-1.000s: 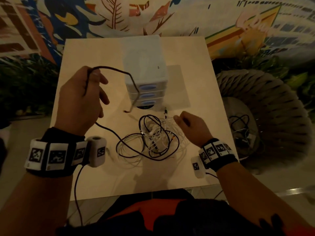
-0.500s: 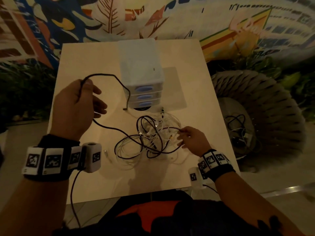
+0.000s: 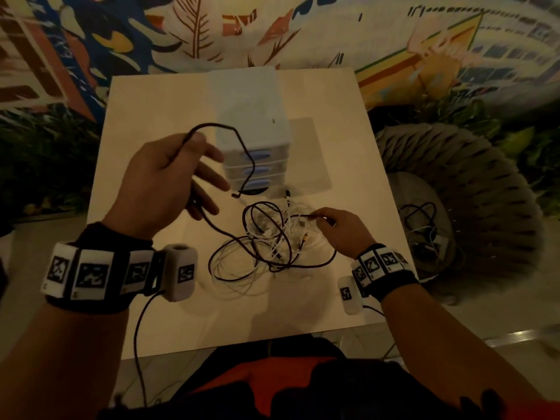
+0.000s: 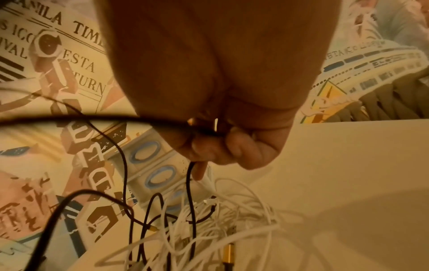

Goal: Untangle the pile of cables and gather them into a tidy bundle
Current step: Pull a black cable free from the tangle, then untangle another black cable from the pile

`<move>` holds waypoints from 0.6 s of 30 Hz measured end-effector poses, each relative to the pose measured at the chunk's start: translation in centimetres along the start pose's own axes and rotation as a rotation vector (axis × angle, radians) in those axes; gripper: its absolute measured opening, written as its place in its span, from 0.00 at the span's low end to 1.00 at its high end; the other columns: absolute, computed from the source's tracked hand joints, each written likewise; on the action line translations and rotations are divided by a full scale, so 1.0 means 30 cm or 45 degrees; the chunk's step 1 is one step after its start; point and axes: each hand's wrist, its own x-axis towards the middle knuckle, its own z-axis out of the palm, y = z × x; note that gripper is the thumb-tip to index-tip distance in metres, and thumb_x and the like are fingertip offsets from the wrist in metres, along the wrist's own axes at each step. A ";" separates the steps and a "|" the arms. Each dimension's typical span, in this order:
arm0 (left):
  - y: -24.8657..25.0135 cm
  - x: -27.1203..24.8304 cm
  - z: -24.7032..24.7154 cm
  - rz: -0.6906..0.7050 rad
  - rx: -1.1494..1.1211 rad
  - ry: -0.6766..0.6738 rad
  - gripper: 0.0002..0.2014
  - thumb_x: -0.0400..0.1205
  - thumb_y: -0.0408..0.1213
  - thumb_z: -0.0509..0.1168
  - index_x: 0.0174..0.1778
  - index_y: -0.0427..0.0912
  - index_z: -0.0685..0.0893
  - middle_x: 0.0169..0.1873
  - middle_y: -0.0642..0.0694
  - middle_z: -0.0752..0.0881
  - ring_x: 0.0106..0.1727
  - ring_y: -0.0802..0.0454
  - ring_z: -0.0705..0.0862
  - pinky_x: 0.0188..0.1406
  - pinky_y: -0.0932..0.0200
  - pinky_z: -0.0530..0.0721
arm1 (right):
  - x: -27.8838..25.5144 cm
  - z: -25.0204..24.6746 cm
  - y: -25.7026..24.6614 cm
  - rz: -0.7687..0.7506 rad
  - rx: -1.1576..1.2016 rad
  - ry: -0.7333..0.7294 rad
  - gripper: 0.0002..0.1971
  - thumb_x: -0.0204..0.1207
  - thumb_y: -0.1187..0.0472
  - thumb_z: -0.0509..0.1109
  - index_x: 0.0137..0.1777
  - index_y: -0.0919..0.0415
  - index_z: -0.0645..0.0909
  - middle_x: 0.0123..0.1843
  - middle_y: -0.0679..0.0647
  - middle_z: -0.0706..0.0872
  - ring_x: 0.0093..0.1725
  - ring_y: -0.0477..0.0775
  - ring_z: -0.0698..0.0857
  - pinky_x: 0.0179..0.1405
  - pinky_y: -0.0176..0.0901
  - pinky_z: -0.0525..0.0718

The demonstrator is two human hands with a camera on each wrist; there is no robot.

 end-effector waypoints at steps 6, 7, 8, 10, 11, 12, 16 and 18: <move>0.126 -0.015 0.140 0.247 0.162 -0.331 0.16 0.93 0.46 0.54 0.55 0.47 0.87 0.33 0.45 0.91 0.24 0.44 0.88 0.18 0.58 0.81 | 0.004 -0.004 -0.021 0.096 0.131 -0.122 0.12 0.87 0.57 0.65 0.64 0.51 0.87 0.43 0.49 0.90 0.32 0.48 0.87 0.37 0.37 0.87; 0.123 -0.014 0.176 0.277 0.260 -0.413 0.15 0.93 0.48 0.53 0.56 0.51 0.86 0.33 0.47 0.90 0.23 0.48 0.87 0.19 0.60 0.81 | -0.001 -0.003 -0.018 0.065 0.138 -0.142 0.11 0.86 0.57 0.65 0.63 0.49 0.87 0.43 0.48 0.91 0.30 0.46 0.88 0.33 0.30 0.83; 0.114 -0.011 0.216 0.297 0.352 -0.493 0.15 0.93 0.49 0.53 0.58 0.54 0.85 0.33 0.49 0.90 0.23 0.53 0.87 0.21 0.63 0.82 | -0.009 -0.005 -0.020 0.026 0.141 -0.166 0.11 0.86 0.57 0.66 0.62 0.47 0.86 0.43 0.46 0.91 0.31 0.44 0.89 0.32 0.26 0.79; 0.087 -0.004 0.301 0.338 0.489 -0.622 0.15 0.92 0.53 0.52 0.62 0.56 0.83 0.34 0.52 0.90 0.23 0.60 0.86 0.24 0.67 0.83 | -0.038 -0.010 -0.032 -0.010 0.132 -0.241 0.11 0.85 0.60 0.66 0.55 0.42 0.85 0.44 0.41 0.91 0.35 0.43 0.90 0.34 0.24 0.77; 0.067 0.001 0.341 0.387 0.545 -0.657 0.16 0.91 0.54 0.53 0.65 0.55 0.83 0.36 0.53 0.91 0.24 0.62 0.86 0.26 0.68 0.83 | -0.050 -0.004 -0.035 -0.005 0.147 -0.277 0.13 0.84 0.63 0.67 0.51 0.41 0.85 0.44 0.40 0.90 0.37 0.42 0.90 0.36 0.26 0.78; 0.046 0.007 0.378 0.459 0.607 -0.672 0.17 0.91 0.55 0.54 0.68 0.55 0.83 0.38 0.53 0.92 0.27 0.63 0.86 0.31 0.67 0.85 | -0.064 0.002 -0.039 0.000 0.198 -0.299 0.14 0.83 0.67 0.67 0.49 0.43 0.85 0.45 0.41 0.89 0.40 0.43 0.89 0.39 0.29 0.78; -0.035 0.032 0.489 0.602 0.797 -0.727 0.22 0.89 0.55 0.59 0.77 0.52 0.79 0.51 0.48 0.92 0.48 0.51 0.88 0.54 0.50 0.86 | -0.113 0.014 -0.046 -0.084 0.123 -0.377 0.20 0.82 0.66 0.72 0.72 0.58 0.76 0.58 0.44 0.78 0.57 0.47 0.83 0.44 0.21 0.74; -0.060 0.044 0.516 0.518 0.823 -0.811 0.26 0.87 0.55 0.63 0.81 0.53 0.74 0.59 0.51 0.90 0.54 0.53 0.88 0.59 0.53 0.85 | -0.124 0.007 -0.031 -0.058 0.308 -0.456 0.21 0.78 0.70 0.76 0.65 0.52 0.74 0.52 0.37 0.82 0.51 0.41 0.86 0.42 0.15 0.75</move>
